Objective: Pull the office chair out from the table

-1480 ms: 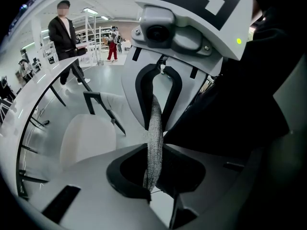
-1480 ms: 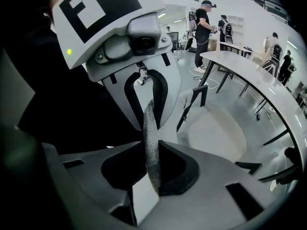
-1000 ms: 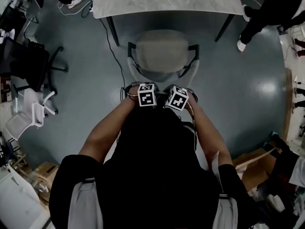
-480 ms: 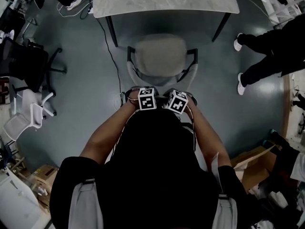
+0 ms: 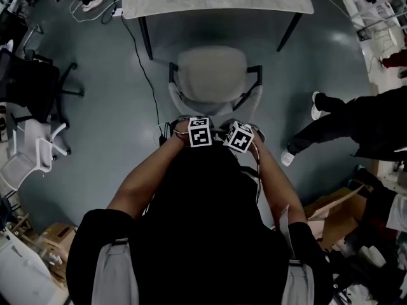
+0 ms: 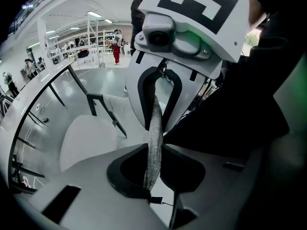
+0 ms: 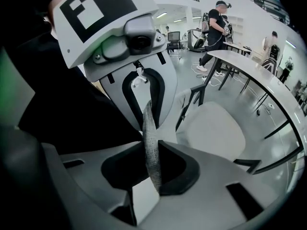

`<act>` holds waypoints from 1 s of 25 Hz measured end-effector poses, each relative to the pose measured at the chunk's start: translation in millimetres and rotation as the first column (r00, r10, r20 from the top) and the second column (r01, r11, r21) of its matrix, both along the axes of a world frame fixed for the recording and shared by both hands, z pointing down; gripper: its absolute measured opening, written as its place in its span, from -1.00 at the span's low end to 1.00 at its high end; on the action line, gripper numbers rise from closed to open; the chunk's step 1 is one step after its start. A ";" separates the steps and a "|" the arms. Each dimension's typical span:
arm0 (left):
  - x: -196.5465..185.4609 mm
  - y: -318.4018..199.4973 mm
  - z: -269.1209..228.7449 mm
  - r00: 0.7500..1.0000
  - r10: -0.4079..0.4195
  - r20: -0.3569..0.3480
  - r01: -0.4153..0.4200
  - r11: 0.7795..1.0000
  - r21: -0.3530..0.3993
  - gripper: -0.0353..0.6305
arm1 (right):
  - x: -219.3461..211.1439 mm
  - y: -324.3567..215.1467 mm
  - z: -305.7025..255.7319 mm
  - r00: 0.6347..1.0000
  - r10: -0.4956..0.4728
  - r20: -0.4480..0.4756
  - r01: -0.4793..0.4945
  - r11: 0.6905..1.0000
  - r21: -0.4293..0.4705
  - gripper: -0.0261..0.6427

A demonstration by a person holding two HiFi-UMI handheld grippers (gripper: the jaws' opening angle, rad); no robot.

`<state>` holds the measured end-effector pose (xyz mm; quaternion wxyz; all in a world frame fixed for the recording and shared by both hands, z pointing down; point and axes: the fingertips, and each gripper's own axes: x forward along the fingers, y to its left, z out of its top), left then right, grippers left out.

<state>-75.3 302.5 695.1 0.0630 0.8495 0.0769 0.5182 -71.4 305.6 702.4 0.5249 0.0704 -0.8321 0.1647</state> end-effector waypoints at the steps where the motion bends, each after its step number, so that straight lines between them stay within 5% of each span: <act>1: 1.4 2.7 -0.4 1.000 0.000 -0.005 0.000 1.000 0.000 -0.65 | 1.4 2.2 0.1 1.000 0.002 -0.001 -0.002 1.000 0.002 -0.67; 25: 26.6 33.5 -0.4 0.996 -0.086 -0.009 0.086 0.996 -0.029 -0.63 | 27.9 33.3 1.0 0.996 -0.088 0.003 0.088 0.995 -0.047 -0.65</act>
